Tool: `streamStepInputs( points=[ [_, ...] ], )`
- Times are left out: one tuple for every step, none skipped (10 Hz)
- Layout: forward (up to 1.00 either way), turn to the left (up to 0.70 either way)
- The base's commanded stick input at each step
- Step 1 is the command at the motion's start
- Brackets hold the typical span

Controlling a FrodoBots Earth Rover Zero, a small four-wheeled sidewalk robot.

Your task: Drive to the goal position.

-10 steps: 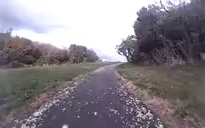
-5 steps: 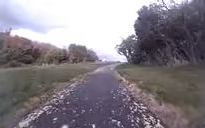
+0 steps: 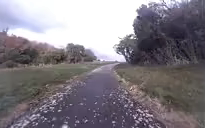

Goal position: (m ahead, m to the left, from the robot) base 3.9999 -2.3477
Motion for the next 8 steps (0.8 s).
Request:
streamStepInputs(
  points=[
    [0.6, -0.04],
    [0.6, 0.0],
    [0.6, 0.0],
    [0.6, 0.0],
    [0.6, 0.0],
    [0.6, 0.0],
    [0.6, 0.0],
    [0.6, 0.0]
  ],
)
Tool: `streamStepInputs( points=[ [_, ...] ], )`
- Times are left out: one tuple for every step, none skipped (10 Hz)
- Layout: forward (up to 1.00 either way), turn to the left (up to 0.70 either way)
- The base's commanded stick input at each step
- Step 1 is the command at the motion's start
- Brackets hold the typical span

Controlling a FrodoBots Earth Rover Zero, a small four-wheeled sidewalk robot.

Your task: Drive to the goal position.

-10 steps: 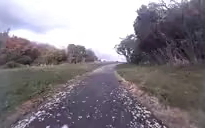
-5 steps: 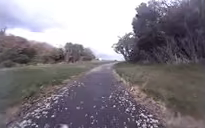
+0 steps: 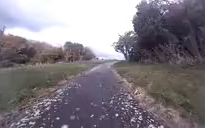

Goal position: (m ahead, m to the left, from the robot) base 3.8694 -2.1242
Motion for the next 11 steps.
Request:
streamStepInputs(
  points=[
    [0.6, 0.0],
    [0.6, 0.0],
    [0.6, 0.0],
    [0.6, 0.0],
    [0.6, 0.0],
    [0.6, 0.0],
    [0.6, 0.0],
    [0.6, 0.0],
    [0.6, 0.0],
    [0.6, -0.03],
    [0.6, -0.09]
  ],
)
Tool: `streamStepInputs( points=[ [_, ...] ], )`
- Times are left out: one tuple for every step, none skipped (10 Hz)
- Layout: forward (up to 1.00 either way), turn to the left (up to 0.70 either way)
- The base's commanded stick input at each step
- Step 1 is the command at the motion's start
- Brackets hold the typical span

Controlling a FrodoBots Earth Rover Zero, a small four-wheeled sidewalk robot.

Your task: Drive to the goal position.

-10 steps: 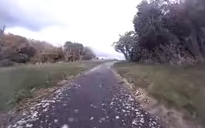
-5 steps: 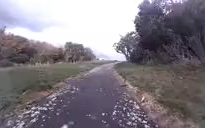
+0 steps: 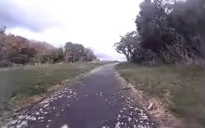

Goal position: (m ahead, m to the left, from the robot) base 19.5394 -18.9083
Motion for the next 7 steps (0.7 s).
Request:
streamStepInputs(
  points=[
    [0.6, -0.15],
    [0.6, -0.15],
    [0.6, -0.15],
    [0.6, -0.15],
    [0.6, -0.15],
    [0.6, -0.06],
    [0.6, -0.03]
  ],
)
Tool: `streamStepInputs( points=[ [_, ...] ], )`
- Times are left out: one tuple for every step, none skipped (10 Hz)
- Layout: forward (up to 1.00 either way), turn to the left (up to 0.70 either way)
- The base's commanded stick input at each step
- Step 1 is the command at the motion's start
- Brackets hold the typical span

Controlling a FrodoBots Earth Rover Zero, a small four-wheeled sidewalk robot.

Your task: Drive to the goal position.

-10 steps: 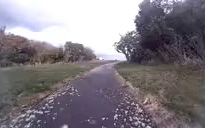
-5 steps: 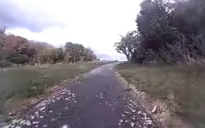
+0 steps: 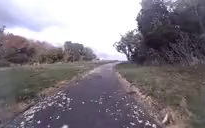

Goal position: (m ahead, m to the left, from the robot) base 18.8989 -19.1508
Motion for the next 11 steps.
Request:
streamStepInputs(
  points=[
    [0.6, 0.0],
    [0.6, 0.0],
    [0.6, 0.0],
    [0.6, 0.0],
    [0.6, 0.0],
    [0.6, 0.0],
    [0.6, 0.0],
    [0.6, 0.0],
    [0.6, 0.0],
    [0.6, 0.0],
    [0.6, 0.0]
  ],
)
